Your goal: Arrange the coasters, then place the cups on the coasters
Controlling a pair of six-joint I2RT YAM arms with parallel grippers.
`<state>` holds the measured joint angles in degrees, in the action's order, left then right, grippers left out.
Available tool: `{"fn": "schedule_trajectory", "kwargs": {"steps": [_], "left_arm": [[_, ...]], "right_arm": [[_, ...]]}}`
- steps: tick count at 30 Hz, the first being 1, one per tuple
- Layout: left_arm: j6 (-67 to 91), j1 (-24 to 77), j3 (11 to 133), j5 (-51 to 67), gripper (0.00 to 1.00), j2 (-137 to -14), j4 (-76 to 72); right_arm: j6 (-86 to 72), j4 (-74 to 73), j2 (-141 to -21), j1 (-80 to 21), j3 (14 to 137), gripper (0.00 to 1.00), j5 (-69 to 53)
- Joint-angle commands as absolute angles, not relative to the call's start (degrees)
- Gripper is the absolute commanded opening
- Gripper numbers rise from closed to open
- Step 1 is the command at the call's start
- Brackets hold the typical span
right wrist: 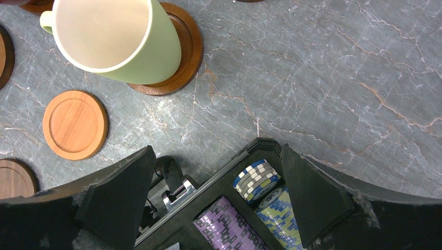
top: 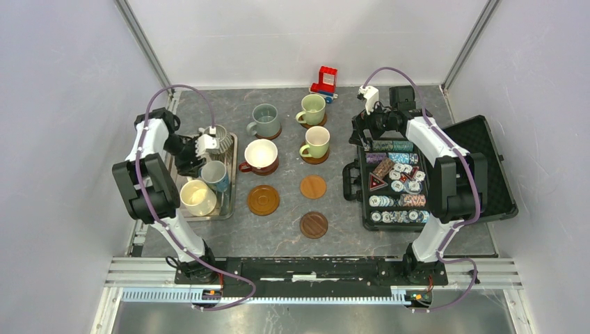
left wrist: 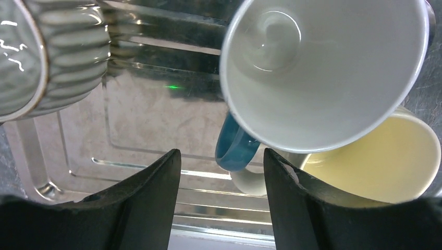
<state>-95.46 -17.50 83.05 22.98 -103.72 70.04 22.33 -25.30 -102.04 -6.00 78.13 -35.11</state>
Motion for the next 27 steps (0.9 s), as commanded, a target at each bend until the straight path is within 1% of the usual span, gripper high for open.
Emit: {"fn": "schedule_trajectory", "kwargs": {"steps": [1, 7, 12, 16, 19, 27], "left_arm": [[-100.8, -17.1, 81.6, 25.6, 0.65, -102.8, 69.8], [-106.7, -16.8, 77.0, 23.9, 0.65, -102.8, 70.3], [-106.9, -16.9, 75.3, 24.3, 0.63, -103.5, 68.1], [-106.1, -16.9, 75.8, 26.2, 0.6, -104.2, 67.1], [-106.3, -16.9, 75.8, 27.0, 0.54, -104.4, 67.1], [-107.3, -17.4, 75.2, 26.9, 0.27, -102.9, 67.5]], "right_arm": [[22.1, -24.4, -99.4, -6.1, 78.6, 0.98, -35.3], [22.1, -24.6, -99.6, -6.1, 79.1, 0.98, -35.3], [22.6, -25.1, -99.1, -6.1, 78.8, 0.98, -35.1], [22.8, -25.4, -99.0, -6.1, 78.7, 0.98, -34.8], [22.9, -25.7, -99.0, -6.2, 79.0, 0.98, -34.7], [23.0, -25.7, -98.9, -6.1, 78.8, 0.98, -34.5]]}}
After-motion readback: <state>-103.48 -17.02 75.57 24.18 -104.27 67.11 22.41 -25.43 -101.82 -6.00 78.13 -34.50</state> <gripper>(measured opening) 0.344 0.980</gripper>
